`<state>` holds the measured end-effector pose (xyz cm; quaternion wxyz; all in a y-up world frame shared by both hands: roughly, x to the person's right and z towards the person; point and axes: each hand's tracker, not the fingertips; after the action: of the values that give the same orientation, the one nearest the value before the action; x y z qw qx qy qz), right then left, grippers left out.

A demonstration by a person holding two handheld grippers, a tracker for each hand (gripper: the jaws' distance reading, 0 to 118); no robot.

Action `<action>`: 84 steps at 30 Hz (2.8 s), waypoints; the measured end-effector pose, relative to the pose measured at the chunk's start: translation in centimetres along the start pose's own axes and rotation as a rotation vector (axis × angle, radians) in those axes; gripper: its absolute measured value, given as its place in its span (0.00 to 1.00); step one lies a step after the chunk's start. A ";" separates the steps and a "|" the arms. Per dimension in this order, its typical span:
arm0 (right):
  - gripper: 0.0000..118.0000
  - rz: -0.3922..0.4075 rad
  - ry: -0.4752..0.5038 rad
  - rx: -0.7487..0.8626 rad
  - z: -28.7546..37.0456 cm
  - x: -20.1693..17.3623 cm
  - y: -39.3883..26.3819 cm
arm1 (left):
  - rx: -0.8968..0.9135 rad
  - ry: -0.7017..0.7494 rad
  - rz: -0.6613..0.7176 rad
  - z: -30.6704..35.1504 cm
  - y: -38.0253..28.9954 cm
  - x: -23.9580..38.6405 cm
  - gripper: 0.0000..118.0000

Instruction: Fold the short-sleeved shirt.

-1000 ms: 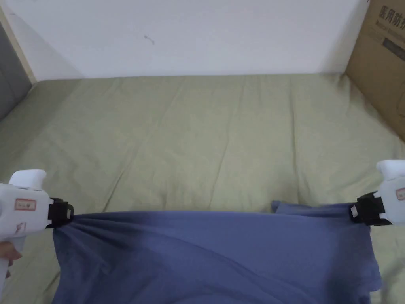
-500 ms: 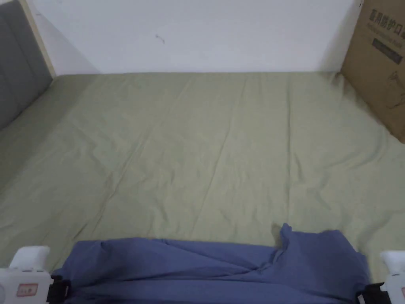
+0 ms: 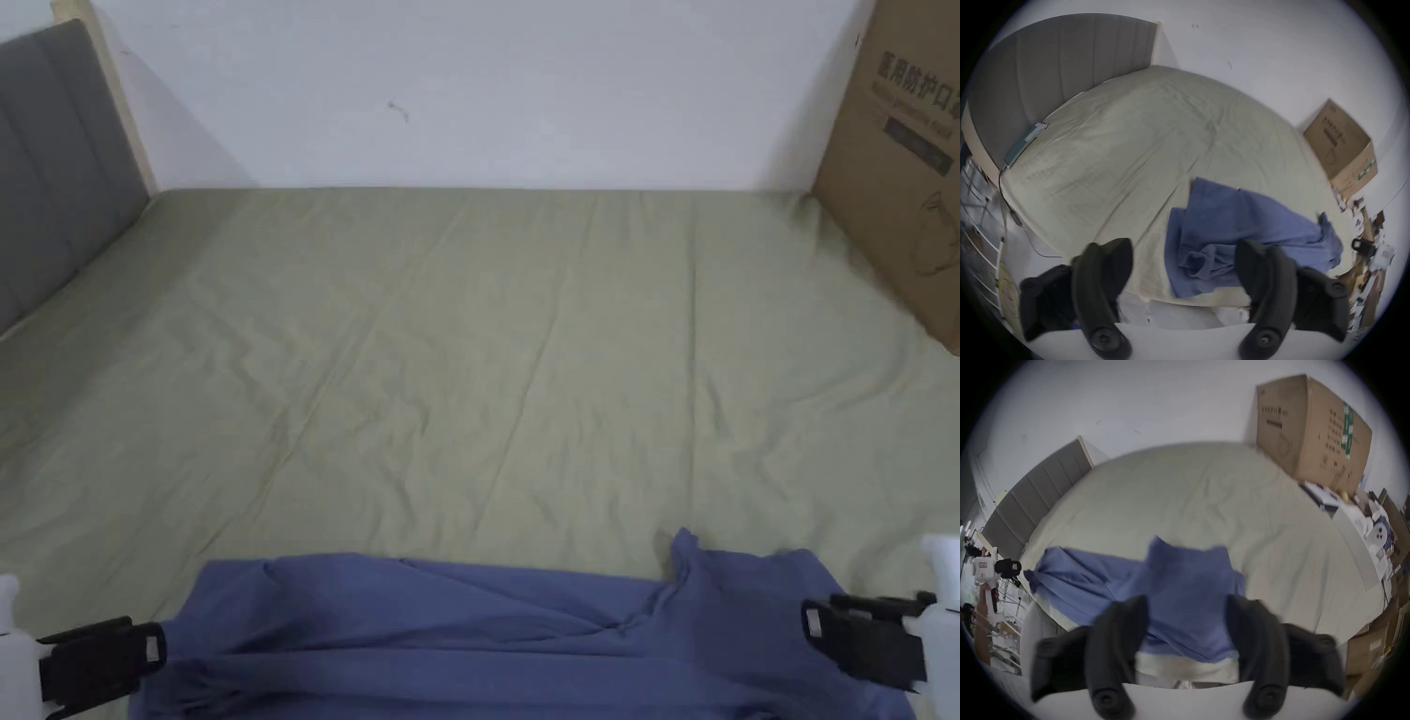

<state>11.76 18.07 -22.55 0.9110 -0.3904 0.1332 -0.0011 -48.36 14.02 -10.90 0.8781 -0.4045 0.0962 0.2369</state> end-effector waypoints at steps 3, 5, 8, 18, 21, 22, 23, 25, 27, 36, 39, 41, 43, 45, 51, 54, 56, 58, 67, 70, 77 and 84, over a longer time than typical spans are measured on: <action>0.07 0.019 0.018 0.094 0.0 -3.9 0.0 | 0.009 -0.032 0.008 0.9 -0.5 0.3 0.09; 0.00 0.091 0.066 0.126 -0.4 -6.8 -0.4 | 0.013 -0.036 0.010 0.8 -1.0 0.2 0.01; 0.00 0.226 0.050 0.184 -1.3 -10.4 -1.5 | 0.034 -0.062 0.050 0.2 -1.5 -2.3 0.00; 0.00 0.348 0.117 0.106 -3.8 -15.7 -2.3 | -0.057 -0.318 0.344 -2.6 -1.7 -6.6 0.82; 0.00 0.358 0.099 0.083 -4.0 -15.7 -2.4 | -0.066 -0.363 0.391 -3.5 -2.4 -6.3 0.88; 0.00 0.355 0.100 0.077 -4.1 -15.6 -2.4 | -0.072 -0.355 0.407 -4.3 -2.5 -6.6 0.88; 0.00 0.347 0.097 0.068 -4.2 -15.4 -2.4 | -0.084 -0.337 0.435 -5.5 -2.7 -7.6 0.88; 0.00 0.339 0.103 0.045 -4.2 -15.3 -2.2 | -0.113 -0.377 0.518 -7.2 -3.0 -8.8 0.88; 0.00 0.362 0.083 0.026 -4.4 -15.2 -2.1 | -0.087 -0.478 0.610 -7.4 -2.8 -8.9 0.88; 0.00 0.402 0.079 0.003 -4.9 -15.2 -1.8 | -0.204 -0.489 0.642 -10.7 -3.8 -7.8 0.15; 0.00 0.414 0.067 -0.004 -5.0 -15.1 -2.0 | -0.197 -0.515 0.738 -10.3 -3.9 -7.6 0.05; 0.00 0.410 0.065 0.000 -4.4 -14.8 -2.2 | -0.206 -0.422 0.587 -9.3 -2.7 -6.3 0.05; 0.00 0.403 0.066 0.008 -4.1 -14.2 -2.2 | -0.215 -0.359 0.518 -8.2 -1.6 -4.1 0.05; 0.00 0.392 0.053 0.022 -3.5 -13.5 -2.3 | -0.176 -0.320 0.463 -6.8 -0.4 -1.9 0.05; 0.00 0.316 0.034 0.064 -2.3 -10.9 -2.3 | -0.085 -0.356 0.151 -3.0 3.5 4.8 0.05; 0.00 0.263 0.034 0.107 -1.5 -9.7 -2.2 | -0.102 -0.374 -0.050 -1.9 4.7 11.3 0.05; 0.00 0.208 0.031 0.136 -1.1 -8.8 -2.3 | -0.131 -0.398 -0.149 -1.9 4.2 15.1 0.05; 0.00 0.162 0.038 0.156 -0.8 -7.9 -2.6 | -0.184 -0.415 -0.232 -3.0 3.1 18.8 0.05; 0.00 0.111 -0.023 0.133 0.0 -4.3 -4.3 | -0.463 -0.387 -0.358 -13.7 -5.2 28.1 0.08; 0.00 0.078 -0.049 0.125 0.4 -3.2 -4.7 | -0.498 -0.400 -0.340 -14.7 -5.5 27.7 0.51; 0.00 -0.012 -0.052 0.105 0.4 -2.1 -5.4 | -0.389 -0.465 -0.217 -10.9 -2.5 25.7 0.80; 0.00 0.008 -0.041 0.131 0.9 -3.0 -5.3 | -0.325 -0.313 -0.096 -10.3 -1.7 21.1 0.04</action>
<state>9.66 15.32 -17.52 0.9371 -0.3294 0.1158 0.0017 -28.96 12.41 -24.09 0.8158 -0.5030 -0.1002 0.2672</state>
